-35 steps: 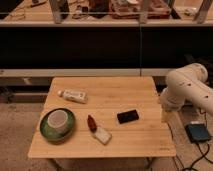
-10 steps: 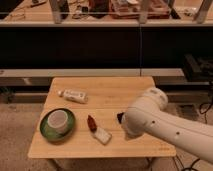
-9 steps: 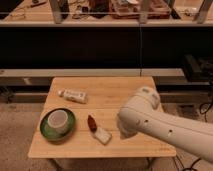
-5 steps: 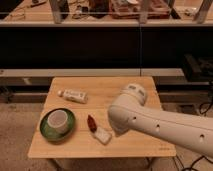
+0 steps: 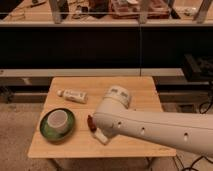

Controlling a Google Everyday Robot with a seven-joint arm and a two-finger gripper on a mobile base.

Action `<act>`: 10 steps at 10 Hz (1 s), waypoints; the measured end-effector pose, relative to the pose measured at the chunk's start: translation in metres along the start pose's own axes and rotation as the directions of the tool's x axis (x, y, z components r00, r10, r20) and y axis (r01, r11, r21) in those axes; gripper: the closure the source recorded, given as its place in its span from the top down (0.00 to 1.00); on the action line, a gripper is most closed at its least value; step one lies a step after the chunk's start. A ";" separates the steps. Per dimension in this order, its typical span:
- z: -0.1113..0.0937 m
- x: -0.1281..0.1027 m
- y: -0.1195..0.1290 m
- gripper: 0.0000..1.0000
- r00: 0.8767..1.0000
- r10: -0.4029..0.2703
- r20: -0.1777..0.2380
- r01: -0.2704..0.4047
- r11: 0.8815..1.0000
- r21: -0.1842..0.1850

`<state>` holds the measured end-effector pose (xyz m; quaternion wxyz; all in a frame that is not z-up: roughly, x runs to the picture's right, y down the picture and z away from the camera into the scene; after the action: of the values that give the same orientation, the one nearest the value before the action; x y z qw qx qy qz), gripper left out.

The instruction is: Move the arm in a circular motion

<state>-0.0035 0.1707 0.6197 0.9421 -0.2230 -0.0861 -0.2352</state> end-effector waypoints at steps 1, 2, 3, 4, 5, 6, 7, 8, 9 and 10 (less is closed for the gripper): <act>0.001 -0.013 -0.009 0.50 1.000 -0.024 0.000 0.024 1.000 0.007; 0.002 -0.018 -0.012 0.60 1.000 -0.022 0.004 0.022 1.000 0.008; 0.002 -0.017 -0.016 0.72 1.000 -0.022 0.016 0.021 1.000 0.022; 0.004 -0.012 -0.021 0.77 0.999 -0.026 0.024 0.025 0.999 0.031; 0.007 -0.004 -0.033 0.80 0.999 -0.031 0.032 0.030 0.999 0.043; 0.010 0.004 -0.048 0.80 0.999 -0.038 0.038 0.036 0.998 0.055; 0.014 0.013 -0.063 0.80 0.998 -0.042 0.042 0.039 0.997 0.063; 0.020 0.028 -0.084 0.80 0.998 -0.045 0.049 0.042 0.996 0.074; 0.027 0.045 -0.113 0.80 0.997 -0.055 0.061 0.049 0.995 0.088; 0.030 0.054 -0.130 0.80 0.996 -0.061 0.069 0.054 0.994 0.098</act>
<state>-0.0205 0.0596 0.7107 0.9407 -0.1834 -0.1376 -0.2498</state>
